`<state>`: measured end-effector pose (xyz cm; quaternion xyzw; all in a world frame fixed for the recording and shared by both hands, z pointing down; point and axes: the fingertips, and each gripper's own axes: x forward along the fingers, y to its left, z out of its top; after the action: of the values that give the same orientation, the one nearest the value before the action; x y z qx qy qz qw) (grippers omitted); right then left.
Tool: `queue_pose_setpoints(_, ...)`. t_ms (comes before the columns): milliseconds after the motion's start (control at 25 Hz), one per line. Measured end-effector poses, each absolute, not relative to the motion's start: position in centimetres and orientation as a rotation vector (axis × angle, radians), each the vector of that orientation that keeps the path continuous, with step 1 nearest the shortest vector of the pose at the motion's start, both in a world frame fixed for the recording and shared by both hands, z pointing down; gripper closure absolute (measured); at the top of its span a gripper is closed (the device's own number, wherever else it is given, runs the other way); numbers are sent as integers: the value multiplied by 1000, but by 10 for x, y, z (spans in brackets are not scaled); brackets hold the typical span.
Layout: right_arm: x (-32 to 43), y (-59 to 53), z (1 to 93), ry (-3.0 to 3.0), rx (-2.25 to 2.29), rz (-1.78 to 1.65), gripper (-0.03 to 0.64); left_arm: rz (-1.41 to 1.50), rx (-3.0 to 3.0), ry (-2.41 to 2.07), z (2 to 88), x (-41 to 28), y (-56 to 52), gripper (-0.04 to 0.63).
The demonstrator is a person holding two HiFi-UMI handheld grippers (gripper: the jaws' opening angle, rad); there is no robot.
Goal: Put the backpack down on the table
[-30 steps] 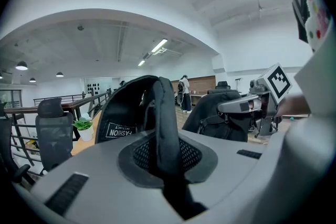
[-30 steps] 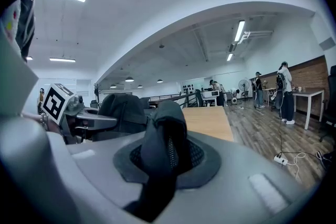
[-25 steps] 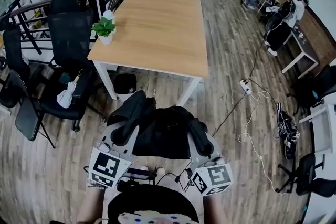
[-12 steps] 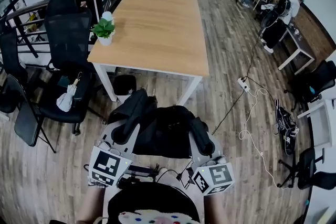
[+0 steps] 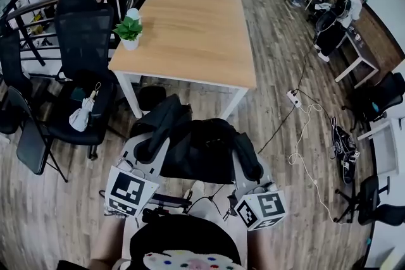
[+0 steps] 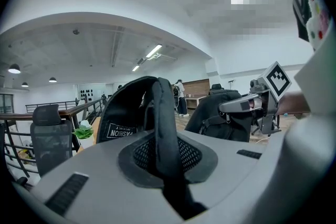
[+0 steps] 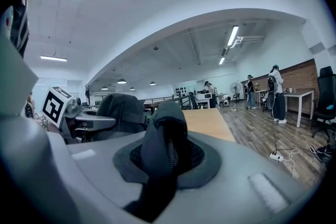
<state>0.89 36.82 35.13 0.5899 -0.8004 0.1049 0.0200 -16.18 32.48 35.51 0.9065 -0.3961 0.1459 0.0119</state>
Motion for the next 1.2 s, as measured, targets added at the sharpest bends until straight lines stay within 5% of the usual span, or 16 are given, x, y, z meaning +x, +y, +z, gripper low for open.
queue_pose_setpoints(1200, 71, 149, 360, -2588, 1655, 335, 540, 438, 2697, -1434, 365, -109, 132, 560)
